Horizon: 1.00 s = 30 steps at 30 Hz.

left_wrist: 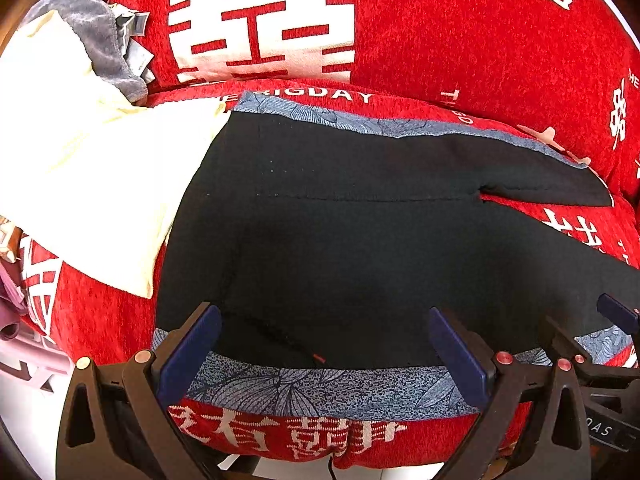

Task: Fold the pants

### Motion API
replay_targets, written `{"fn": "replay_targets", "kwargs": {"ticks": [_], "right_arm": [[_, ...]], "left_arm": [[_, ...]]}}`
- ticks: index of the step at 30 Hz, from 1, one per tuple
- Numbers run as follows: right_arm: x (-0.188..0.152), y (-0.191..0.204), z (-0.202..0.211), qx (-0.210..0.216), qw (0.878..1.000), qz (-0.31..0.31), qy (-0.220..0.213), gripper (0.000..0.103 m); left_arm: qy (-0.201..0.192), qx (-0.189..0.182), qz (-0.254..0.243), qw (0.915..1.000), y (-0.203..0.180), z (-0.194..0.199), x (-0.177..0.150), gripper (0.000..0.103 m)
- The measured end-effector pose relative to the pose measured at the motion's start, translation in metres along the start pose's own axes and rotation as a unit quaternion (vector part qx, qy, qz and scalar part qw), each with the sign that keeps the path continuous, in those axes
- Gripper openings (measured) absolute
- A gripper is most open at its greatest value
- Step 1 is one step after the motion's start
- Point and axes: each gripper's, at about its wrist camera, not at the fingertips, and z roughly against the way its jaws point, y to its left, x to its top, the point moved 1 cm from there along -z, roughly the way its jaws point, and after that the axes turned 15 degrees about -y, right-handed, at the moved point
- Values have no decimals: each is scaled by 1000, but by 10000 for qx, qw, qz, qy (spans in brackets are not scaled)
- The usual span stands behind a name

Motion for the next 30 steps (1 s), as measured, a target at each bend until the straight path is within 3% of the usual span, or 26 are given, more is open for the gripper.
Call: {"fn": "replay_targets", "kwargs": {"ticks": [16, 25, 30], "right_arm": [[13, 15, -19, 177, 9995, 239, 118, 103], [50, 17, -57, 320, 9973, 652, 129, 103], [83, 23, -93, 732, 9898, 1219, 114, 103]], "left_arm": [[93, 32, -18, 9999, -2, -20, 10, 103], [356, 110, 14, 9993, -4, -60, 43, 103], [468, 165, 122, 9987, -4, -84, 60, 103]]}}
